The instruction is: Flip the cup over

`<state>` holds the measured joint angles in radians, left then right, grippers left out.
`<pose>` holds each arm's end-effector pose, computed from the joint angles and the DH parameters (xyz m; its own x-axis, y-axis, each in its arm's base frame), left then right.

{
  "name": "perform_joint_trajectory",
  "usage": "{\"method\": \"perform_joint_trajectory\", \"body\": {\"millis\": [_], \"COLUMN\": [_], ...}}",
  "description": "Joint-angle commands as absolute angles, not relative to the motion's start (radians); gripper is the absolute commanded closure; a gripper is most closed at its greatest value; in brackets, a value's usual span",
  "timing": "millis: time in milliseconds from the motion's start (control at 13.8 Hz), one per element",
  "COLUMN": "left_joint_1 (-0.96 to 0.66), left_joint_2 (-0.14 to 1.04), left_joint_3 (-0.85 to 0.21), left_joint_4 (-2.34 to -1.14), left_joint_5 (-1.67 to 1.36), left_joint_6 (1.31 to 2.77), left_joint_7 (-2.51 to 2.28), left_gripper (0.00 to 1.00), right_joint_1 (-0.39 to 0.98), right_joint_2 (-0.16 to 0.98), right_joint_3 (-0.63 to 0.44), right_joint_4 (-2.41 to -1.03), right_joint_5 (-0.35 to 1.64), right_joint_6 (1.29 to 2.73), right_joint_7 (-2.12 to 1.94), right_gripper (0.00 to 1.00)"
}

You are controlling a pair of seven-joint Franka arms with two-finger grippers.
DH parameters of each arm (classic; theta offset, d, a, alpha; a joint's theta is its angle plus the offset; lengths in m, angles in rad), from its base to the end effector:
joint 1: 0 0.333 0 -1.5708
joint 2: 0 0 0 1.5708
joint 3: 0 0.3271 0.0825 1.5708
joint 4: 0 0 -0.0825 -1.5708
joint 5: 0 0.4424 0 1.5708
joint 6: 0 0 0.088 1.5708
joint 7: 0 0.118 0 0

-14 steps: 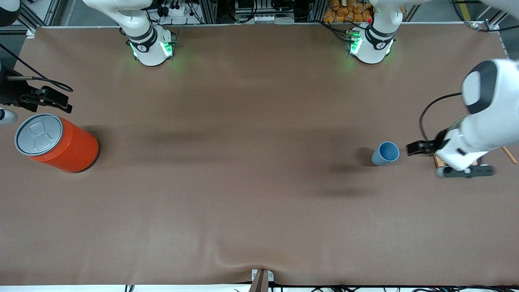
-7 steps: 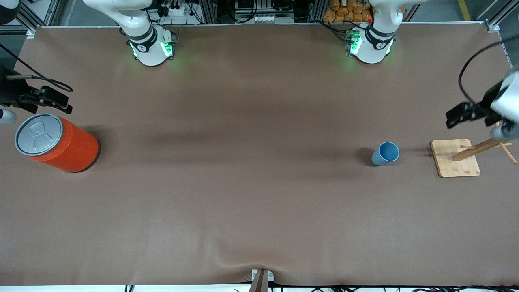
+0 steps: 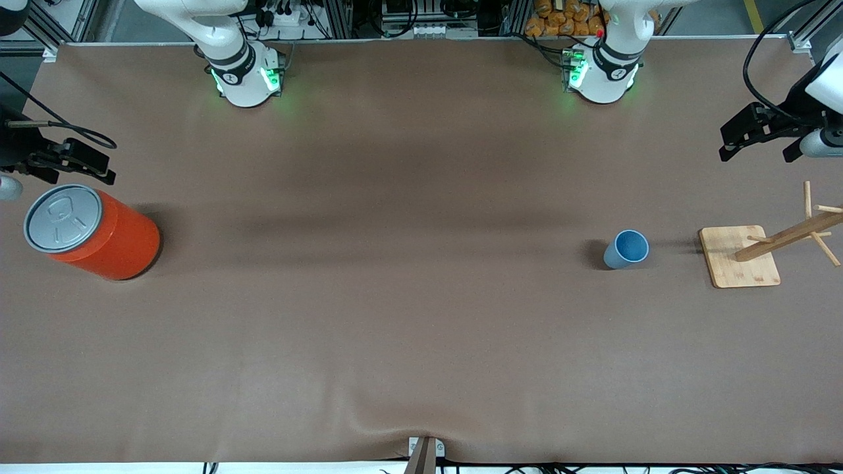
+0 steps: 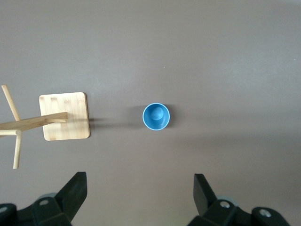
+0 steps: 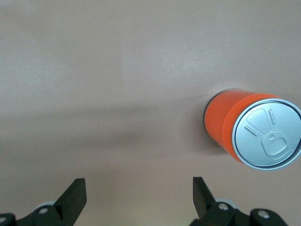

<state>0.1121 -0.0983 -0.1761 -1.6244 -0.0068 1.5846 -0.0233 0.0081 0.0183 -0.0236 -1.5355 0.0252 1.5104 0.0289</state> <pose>0.5819 -0.0432 0.6552 0.9975 -0.0406 0.0572 -0.0402 -0.9992 -0.0091 0.6122 -0.0063 0.6269 0.9981 -0.0429 -0.0441 -0.0439 -0.9988 -0.0235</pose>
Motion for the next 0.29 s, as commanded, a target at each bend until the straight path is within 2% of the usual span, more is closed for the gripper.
{"method": "perform_joint_trajectory", "body": {"millis": [0, 217], "left_joint_1": [0.117, 0.12], "left_joint_2": [-0.104, -0.1], "left_joint_3": [-0.183, -0.176], "left_joint_4": [-1.609, -1.582], "left_joint_5": [-0.015, -0.028], "left_joint_6": [1.588, 1.551], "left_joint_7": [-0.006, -0.002], "left_gripper": [0.0, 0.0], "right_joint_1": [-0.003, 0.0], "right_joint_2": [0.031, 0.032], "right_joint_3": [-0.02, -0.021], "right_joint_4": [-1.509, -1.517], "right_joint_5": [0.043, 0.038], "right_joint_6": [1.497, 1.557], "right_joint_7": [0.021, 0.02], "right_gripper": [0.0, 0.0]}}
